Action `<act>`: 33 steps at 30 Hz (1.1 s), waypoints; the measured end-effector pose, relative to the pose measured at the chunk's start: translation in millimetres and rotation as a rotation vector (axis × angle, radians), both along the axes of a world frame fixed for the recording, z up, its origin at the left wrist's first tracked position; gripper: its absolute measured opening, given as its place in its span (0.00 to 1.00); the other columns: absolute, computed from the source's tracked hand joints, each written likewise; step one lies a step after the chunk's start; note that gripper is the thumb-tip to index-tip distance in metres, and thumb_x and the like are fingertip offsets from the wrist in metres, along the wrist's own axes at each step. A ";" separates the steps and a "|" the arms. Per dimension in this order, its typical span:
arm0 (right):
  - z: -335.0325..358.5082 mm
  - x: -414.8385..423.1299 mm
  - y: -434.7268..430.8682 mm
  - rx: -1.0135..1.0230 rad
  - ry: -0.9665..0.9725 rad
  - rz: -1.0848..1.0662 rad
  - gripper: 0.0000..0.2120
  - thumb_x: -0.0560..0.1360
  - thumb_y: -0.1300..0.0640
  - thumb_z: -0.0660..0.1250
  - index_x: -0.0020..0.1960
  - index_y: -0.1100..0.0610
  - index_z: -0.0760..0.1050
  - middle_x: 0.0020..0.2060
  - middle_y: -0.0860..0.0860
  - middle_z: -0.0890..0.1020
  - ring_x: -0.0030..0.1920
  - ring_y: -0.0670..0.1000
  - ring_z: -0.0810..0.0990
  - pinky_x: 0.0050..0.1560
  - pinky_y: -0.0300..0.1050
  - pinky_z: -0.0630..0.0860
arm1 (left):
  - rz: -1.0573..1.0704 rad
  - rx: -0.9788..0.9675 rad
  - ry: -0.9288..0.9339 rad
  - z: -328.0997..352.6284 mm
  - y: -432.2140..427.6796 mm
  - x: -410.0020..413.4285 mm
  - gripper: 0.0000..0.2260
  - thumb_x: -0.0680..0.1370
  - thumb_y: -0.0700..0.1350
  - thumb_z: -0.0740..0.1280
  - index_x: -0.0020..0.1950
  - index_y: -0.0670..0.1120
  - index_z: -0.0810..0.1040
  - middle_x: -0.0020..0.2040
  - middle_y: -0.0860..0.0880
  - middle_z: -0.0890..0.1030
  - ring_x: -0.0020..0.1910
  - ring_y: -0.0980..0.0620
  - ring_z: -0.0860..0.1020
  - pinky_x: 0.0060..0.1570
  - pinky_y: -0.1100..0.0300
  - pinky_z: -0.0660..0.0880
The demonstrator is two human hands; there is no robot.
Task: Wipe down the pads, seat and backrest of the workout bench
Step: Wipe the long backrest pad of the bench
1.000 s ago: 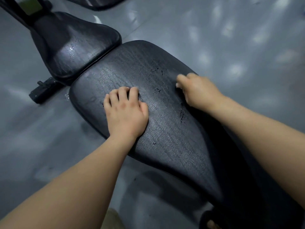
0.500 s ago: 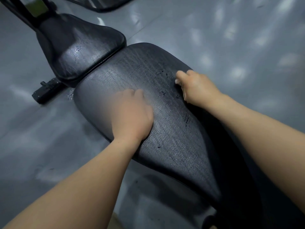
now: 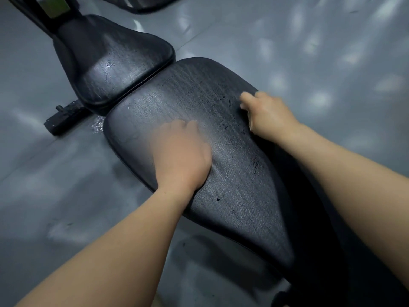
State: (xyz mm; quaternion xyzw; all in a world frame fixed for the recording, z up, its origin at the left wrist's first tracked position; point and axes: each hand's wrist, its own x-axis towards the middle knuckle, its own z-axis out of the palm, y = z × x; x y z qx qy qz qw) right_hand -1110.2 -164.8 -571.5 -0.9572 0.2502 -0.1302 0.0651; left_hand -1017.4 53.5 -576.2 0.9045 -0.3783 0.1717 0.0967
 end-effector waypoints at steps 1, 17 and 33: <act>2.2 10.8 -6.9 0.012 0.002 -0.024 0.11 0.76 0.62 0.62 0.57 0.53 0.70 0.46 0.60 0.77 0.44 0.66 0.78 0.40 0.50 0.70 | 0.000 -0.002 0.004 0.1 -0.3 -0.1 0.16 0.76 0.54 0.58 0.62 0.51 0.74 0.63 0.48 0.75 0.65 0.42 0.69 0.71 0.42 0.61; -22.5 -101.4 35.5 0.024 0.062 -0.101 0.06 0.81 0.56 0.58 0.56 0.58 0.66 0.43 0.61 0.77 0.39 0.65 0.76 0.36 0.50 0.67 | -0.008 -0.015 0.016 1.2 1.2 -4.8 0.15 0.76 0.53 0.59 0.61 0.51 0.74 0.61 0.47 0.74 0.63 0.42 0.69 0.70 0.43 0.63; -21.8 -133.1 43.3 -0.062 0.134 -0.131 0.15 0.84 0.48 0.49 0.45 0.56 0.61 0.39 0.63 0.82 0.38 0.68 0.80 0.35 0.54 0.73 | 0.097 0.031 0.105 -1.6 -17.9 -38.7 0.23 0.75 0.52 0.54 0.64 0.42 0.71 0.71 0.39 0.71 0.74 0.34 0.63 0.75 0.35 0.54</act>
